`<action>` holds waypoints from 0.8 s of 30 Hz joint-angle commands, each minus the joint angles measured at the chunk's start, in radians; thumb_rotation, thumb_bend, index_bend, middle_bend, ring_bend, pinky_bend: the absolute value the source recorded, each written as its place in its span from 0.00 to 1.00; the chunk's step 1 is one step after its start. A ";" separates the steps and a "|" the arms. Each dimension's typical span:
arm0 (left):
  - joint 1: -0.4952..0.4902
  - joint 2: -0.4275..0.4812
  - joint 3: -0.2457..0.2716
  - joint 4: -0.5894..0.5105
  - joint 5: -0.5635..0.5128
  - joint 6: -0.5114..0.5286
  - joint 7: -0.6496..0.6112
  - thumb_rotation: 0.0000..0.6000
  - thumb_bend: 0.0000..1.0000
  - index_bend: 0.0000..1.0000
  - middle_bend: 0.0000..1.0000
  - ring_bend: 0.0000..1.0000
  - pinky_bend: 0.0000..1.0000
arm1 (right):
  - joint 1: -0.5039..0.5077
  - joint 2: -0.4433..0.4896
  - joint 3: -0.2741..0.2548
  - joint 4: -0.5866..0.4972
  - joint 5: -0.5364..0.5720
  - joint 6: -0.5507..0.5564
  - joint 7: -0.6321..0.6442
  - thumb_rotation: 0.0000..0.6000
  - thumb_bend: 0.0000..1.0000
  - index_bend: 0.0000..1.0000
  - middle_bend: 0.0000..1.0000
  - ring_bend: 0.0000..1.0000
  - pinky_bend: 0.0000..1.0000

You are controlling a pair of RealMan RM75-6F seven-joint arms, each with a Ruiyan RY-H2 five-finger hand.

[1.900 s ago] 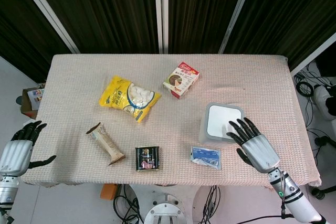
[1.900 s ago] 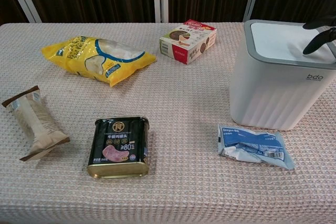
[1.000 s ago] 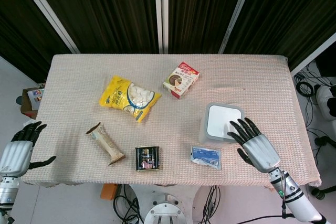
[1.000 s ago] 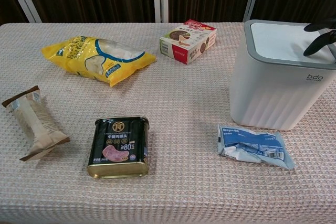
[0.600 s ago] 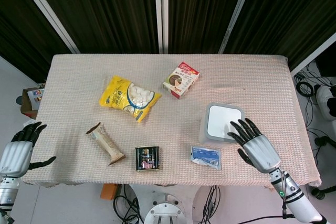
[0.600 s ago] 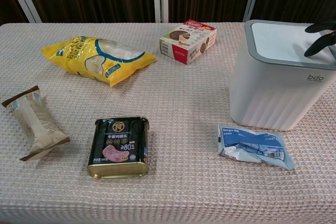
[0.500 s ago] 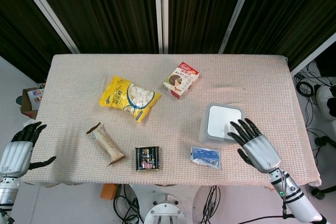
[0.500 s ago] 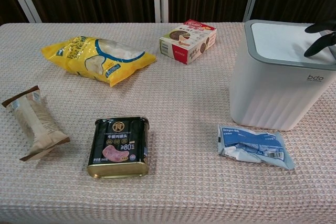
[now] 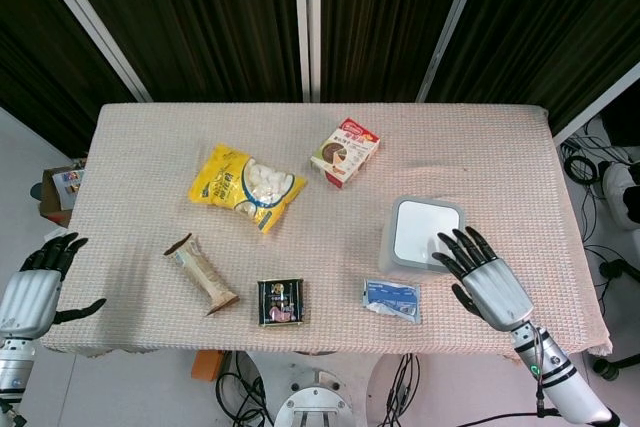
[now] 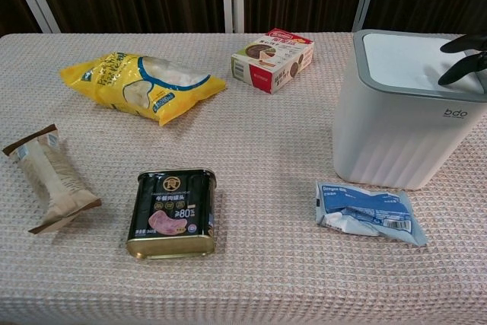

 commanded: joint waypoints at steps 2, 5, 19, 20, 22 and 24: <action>0.000 0.000 0.000 -0.001 0.001 0.001 -0.001 0.76 0.03 0.14 0.10 0.09 0.21 | 0.001 0.000 -0.001 0.002 0.003 -0.005 -0.004 1.00 0.35 0.31 0.00 0.00 0.00; 0.000 0.000 0.000 -0.001 0.001 0.000 0.000 0.76 0.03 0.14 0.10 0.09 0.21 | 0.003 -0.001 0.000 0.002 0.009 -0.013 -0.009 1.00 0.35 0.31 0.00 0.00 0.00; -0.002 0.010 0.004 -0.018 0.009 -0.003 0.009 0.77 0.03 0.16 0.10 0.09 0.21 | 0.008 0.014 0.037 -0.006 -0.034 0.077 0.083 1.00 0.32 0.00 0.00 0.00 0.00; -0.002 0.010 0.005 -0.020 0.010 -0.002 0.010 0.77 0.03 0.16 0.10 0.09 0.21 | 0.007 0.009 0.041 0.002 -0.051 0.103 0.106 1.00 0.32 0.00 0.00 0.00 0.00; -0.001 0.010 0.005 -0.023 0.013 0.001 0.014 0.76 0.03 0.16 0.10 0.09 0.21 | 0.001 -0.004 0.050 0.032 -0.094 0.177 0.178 1.00 0.30 0.00 0.00 0.00 0.00; 0.000 0.011 0.006 -0.026 0.014 0.004 0.017 0.76 0.03 0.16 0.10 0.09 0.21 | -0.010 -0.014 0.056 0.069 -0.117 0.241 0.241 1.00 0.29 0.00 0.00 0.00 0.00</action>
